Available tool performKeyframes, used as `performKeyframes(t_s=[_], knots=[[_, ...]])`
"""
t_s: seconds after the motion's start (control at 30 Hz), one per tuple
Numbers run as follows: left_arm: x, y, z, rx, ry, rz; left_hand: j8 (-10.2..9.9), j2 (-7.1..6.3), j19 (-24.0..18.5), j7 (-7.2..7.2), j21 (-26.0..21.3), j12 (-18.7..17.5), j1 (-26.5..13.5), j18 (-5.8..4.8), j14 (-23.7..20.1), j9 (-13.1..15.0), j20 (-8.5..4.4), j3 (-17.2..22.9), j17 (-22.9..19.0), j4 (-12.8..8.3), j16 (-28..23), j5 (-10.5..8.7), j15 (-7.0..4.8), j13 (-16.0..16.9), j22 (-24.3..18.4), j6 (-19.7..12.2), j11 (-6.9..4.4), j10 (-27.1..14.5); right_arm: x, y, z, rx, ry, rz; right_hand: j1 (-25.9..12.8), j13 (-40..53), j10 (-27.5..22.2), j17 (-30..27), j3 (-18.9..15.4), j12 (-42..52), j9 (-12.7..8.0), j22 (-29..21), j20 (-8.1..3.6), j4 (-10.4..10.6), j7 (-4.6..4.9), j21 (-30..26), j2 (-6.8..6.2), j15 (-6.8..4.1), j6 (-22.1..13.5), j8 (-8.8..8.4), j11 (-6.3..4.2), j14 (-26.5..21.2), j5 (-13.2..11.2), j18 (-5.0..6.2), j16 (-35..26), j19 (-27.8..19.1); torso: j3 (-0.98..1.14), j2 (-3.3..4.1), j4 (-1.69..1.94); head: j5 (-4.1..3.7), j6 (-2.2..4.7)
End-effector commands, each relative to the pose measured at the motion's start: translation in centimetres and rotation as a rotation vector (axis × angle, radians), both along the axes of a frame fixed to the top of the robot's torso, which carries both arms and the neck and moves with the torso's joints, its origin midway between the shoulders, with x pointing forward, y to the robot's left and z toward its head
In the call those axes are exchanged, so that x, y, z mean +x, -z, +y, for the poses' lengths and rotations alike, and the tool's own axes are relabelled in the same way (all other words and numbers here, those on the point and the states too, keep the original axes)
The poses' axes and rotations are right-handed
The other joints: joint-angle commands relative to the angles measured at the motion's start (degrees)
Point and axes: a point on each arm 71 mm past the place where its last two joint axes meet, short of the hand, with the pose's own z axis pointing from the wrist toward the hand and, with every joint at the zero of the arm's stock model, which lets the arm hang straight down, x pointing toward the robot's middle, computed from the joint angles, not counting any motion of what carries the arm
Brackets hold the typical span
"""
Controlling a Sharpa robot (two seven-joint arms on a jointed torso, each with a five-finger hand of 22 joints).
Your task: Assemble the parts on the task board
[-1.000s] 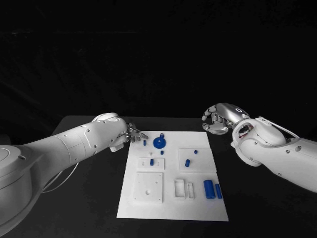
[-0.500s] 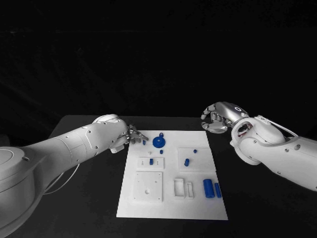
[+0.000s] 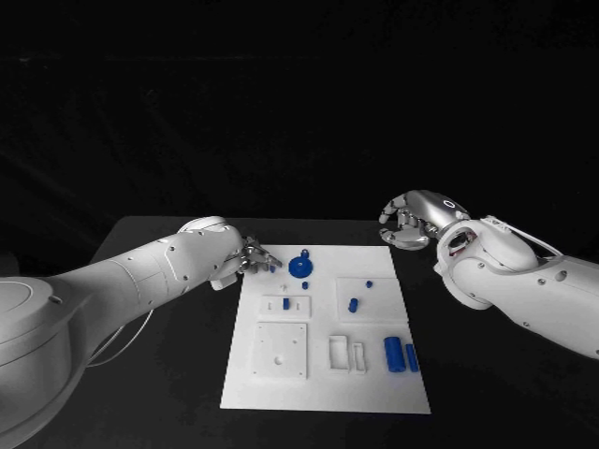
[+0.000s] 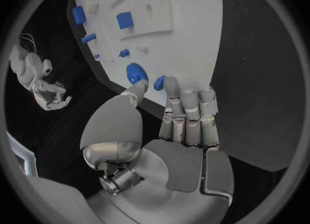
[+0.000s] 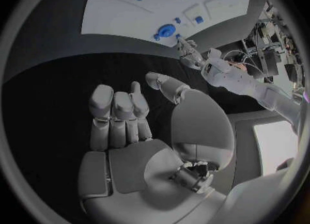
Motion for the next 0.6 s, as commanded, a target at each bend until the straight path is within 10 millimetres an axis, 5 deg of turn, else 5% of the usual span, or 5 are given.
performKeyframes(t_s=[0.03, 0.6], knots=[[-0.08, 0.22, -0.23, -0.022, 0.017, 0.019, -0.12, 0.51, -0.28, 0.23, -0.25, -0.24, 0.26, -0.98, -0.35, -0.07, -6.58, -0.52, 0.09, -0.05, -0.06, 0.33, -0.11, -0.08, 0.12, -0.33, 0.11, -0.36, -0.03, -0.09, 0.18, -0.005, -0.010, -0.007, -0.30, -0.04, -2.83, 0.09, -0.37, -0.06, 0.05, 0.51, -0.52, 0.03, 0.97, -0.23, -0.01, 0.00, 1.22, -0.28, 1.32, 0.53, -0.17, 4.83, -0.40, 0.03, 0.02, 0.03, 0.03, -0.06, -0.04], [0.03, 0.52, 0.17, -0.045, -0.005, 0.018, -0.24, 3.81, -0.24, 0.29, -0.61, -0.36, 2.59, -1.08, -0.36, -0.37, -6.51, -1.45, 0.09, -1.68, -0.14, 0.32, -0.05, -0.33, 0.44, -0.39, 0.17, -0.28, 0.01, -0.07, 0.23, -0.005, -0.011, -0.006, -0.31, -0.04, -2.80, 0.10, -0.33, -0.03, 0.06, 0.51, -0.52, 0.08, 0.96, -0.24, 0.04, -0.01, 1.24, -0.28, 1.32, 0.53, -0.17, 4.83, -0.41, 0.04, 0.03, 0.01, 0.06, -0.18, -0.10]])
